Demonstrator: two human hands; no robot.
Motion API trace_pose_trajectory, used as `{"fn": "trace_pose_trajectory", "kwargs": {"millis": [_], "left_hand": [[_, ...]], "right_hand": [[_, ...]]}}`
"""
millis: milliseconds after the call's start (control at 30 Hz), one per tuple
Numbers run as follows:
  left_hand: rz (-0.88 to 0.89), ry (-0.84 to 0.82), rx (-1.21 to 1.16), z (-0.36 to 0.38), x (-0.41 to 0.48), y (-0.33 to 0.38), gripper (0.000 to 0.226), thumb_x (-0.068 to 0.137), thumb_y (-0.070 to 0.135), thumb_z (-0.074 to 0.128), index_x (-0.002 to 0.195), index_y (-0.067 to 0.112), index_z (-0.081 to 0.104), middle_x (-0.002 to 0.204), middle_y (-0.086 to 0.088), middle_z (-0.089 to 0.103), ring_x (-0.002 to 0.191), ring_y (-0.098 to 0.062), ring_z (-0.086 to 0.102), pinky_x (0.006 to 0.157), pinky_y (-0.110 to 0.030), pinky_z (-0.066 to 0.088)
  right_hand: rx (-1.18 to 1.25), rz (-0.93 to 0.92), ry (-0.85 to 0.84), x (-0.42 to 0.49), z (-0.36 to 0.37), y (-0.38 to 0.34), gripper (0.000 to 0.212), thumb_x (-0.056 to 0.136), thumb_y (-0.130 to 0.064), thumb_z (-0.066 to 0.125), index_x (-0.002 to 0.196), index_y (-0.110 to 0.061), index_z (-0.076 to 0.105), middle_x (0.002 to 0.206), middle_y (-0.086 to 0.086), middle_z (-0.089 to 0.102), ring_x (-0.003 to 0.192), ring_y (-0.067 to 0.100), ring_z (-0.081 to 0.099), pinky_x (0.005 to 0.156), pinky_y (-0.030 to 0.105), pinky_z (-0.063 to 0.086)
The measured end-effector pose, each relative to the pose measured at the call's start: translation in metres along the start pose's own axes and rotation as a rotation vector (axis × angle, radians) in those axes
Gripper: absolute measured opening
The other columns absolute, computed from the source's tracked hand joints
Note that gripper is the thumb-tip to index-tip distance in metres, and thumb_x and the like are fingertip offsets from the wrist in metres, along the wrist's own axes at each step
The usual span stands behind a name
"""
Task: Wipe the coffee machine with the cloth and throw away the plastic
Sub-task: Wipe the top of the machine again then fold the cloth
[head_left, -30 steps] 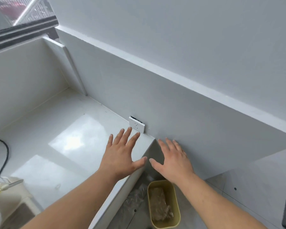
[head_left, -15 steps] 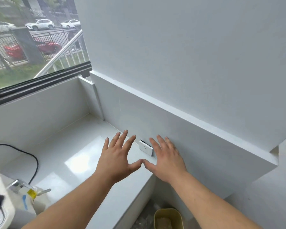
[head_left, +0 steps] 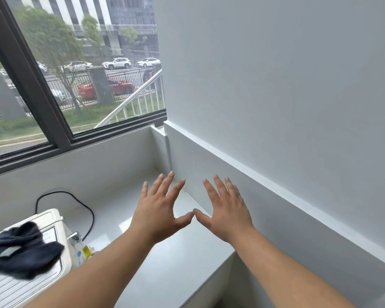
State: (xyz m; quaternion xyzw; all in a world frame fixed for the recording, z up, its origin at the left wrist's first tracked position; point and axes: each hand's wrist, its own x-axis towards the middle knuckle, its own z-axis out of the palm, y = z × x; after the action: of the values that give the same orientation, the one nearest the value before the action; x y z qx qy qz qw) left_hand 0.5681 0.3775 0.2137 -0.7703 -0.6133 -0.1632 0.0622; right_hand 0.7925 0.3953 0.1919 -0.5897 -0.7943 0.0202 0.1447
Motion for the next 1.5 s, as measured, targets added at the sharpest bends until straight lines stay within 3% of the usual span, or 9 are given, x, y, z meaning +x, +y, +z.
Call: {"fn": "trace_pose_trajectory", "kwargs": {"millis": [633, 1000, 1500], "left_hand": [[-0.168, 0.068, 0.087, -0.073, -0.032, -0.061, 0.095, 0.082, 0.089, 0.033, 0.164, 0.045, 0.015, 0.176, 0.009, 0.004, 0.162, -0.018, 0.001, 0.13, -0.055, 0.004], [-0.228, 0.099, 0.123, -0.118, -0.065, -0.126, 0.096, 0.082, 0.09, 0.031, 0.164, 0.045, 0.011, 0.176, 0.009, -0.001, 0.162, -0.018, -0.002, 0.13, -0.055, 0.003], [-0.332, 0.158, 0.117, -0.149, -0.112, -0.229, 0.097, 0.081, 0.091, 0.034, 0.164, 0.045, 0.011, 0.176, 0.009, 0.0, 0.162, -0.018, 0.0, 0.13, -0.052, -0.001]], "right_hand": [[0.024, -0.182, 0.079, 0.044, -0.026, -0.087, 0.092, 0.088, -0.085, 0.019, 0.163, -0.041, -0.009, 0.176, 0.002, -0.002, 0.161, 0.031, -0.006, 0.129, 0.049, 0.002], [0.037, -0.282, 0.116, 0.065, -0.031, -0.172, 0.092, 0.089, -0.085, 0.025, 0.165, -0.041, -0.003, 0.176, 0.003, 0.004, 0.161, 0.033, -0.001, 0.128, 0.053, 0.002], [0.006, -0.399, 0.094, 0.089, -0.032, -0.293, 0.091, 0.087, -0.084, 0.018, 0.164, -0.041, 0.0, 0.176, 0.001, 0.0, 0.161, 0.029, -0.008, 0.128, 0.051, -0.004]]}}
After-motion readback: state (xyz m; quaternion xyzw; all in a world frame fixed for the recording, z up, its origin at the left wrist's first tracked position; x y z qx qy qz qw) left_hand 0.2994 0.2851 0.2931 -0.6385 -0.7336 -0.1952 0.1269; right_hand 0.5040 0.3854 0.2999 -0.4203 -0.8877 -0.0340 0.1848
